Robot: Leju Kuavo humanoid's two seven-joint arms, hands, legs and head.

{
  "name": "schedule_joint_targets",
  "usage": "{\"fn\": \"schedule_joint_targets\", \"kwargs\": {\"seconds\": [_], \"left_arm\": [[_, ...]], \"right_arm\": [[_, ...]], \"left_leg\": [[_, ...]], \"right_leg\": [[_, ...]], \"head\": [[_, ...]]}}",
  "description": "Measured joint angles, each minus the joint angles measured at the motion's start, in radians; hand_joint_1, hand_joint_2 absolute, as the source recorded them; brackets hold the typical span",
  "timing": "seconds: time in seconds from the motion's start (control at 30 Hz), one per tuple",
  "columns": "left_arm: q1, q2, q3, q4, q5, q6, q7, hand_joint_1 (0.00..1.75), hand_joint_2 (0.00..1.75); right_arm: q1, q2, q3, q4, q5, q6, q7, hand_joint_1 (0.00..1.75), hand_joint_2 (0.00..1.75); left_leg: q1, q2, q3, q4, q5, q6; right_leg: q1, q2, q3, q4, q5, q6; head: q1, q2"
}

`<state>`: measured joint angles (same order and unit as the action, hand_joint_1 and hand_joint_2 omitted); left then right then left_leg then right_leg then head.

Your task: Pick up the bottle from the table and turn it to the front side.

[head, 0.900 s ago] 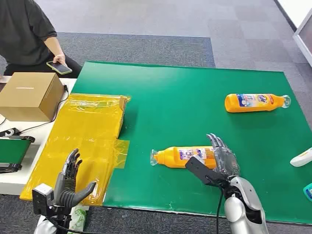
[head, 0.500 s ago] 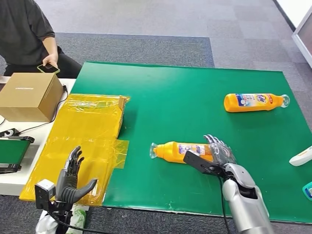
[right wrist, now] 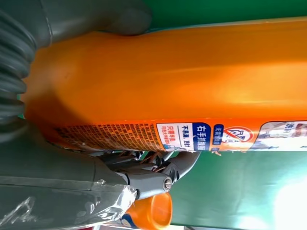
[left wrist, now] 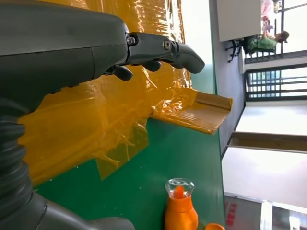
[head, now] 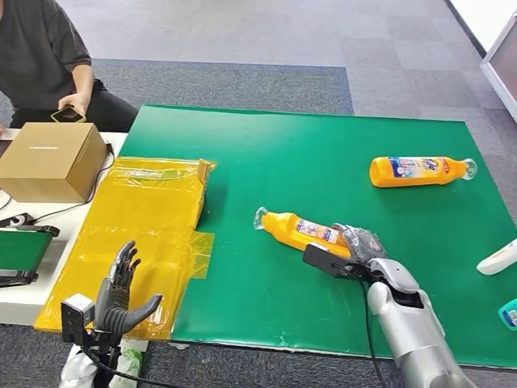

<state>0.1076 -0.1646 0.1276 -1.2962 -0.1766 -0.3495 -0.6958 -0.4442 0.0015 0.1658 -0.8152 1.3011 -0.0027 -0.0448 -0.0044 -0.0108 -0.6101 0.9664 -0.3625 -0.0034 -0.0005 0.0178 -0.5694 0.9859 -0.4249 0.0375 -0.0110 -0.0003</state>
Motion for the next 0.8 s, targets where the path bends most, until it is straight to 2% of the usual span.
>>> {"fn": "schedule_joint_targets", "kwargs": {"seconds": [0.2, 0.33, 0.47, 0.57, 0.67, 0.8], "left_arm": [[0.003, 0.003, -0.001, 0.006, 0.011, -0.003, 0.0, 0.0, 1.75], [0.018, 0.002, 0.006, 0.006, 0.028, -0.034, 0.0, 0.0, 1.75], [0.026, -0.012, 0.028, 0.006, 0.059, -0.121, 0.005, 0.0, 1.75], [0.022, -0.025, 0.043, 0.006, 0.099, -0.2, 0.027, 0.0, 1.75], [0.005, -0.033, 0.047, 0.007, 0.133, -0.25, 0.042, 0.0, 1.75], [-0.022, -0.038, 0.036, 0.008, 0.16, -0.261, 0.059, 0.0, 1.75]], "right_arm": [[0.02, -0.001, 0.008, -0.022, -0.021, -0.02, -0.015, 1.75, 1.75], [0.129, 0.006, 0.035, -0.184, -0.069, -0.048, -0.036, 1.75, 1.75], [0.257, 0.054, 0.074, -0.404, -0.148, -0.086, -0.069, 1.75, 1.75], [0.293, 0.1, 0.111, -0.515, -0.196, -0.094, -0.094, 1.75, 1.75], [0.304, 0.135, 0.157, -0.56, -0.229, -0.099, -0.126, 1.75, 1.75], [0.316, 0.171, 0.212, -0.569, -0.276, -0.128, -0.167, 1.75, 1.75]], "left_leg": [[0.0, 0.0, 0.0, 0.0, 0.0, 0.0], [0.0, -0.001, -0.003, 0.0, 0.0, 0.0], [0.0, -0.001, -0.008, 0.0, 0.001, -0.001], [0.001, -0.001, -0.01, 0.0, 0.001, -0.001], [0.001, -0.001, -0.011, 0.0, 0.001, -0.001], [0.001, -0.001, -0.011, 0.0, 0.001, -0.001]], "right_leg": [[0.0, 0.0, 0.0, 0.0, 0.0, 0.0], [0.0, 0.0, 0.005, 0.0, 0.0, 0.0], [0.0, -0.001, -0.001, 0.001, 0.0, 0.0], [0.001, -0.001, -0.004, 0.001, -0.001, -0.001], [0.001, -0.001, -0.004, 0.001, -0.002, -0.001], [0.001, -0.001, -0.004, 0.001, -0.001, -0.001]], "head": [[0.0, 0.0], [0.0, 0.0], [0.0, 0.0], [0.0, 0.0], [0.0, 0.0], [0.0, 0.0]]}}
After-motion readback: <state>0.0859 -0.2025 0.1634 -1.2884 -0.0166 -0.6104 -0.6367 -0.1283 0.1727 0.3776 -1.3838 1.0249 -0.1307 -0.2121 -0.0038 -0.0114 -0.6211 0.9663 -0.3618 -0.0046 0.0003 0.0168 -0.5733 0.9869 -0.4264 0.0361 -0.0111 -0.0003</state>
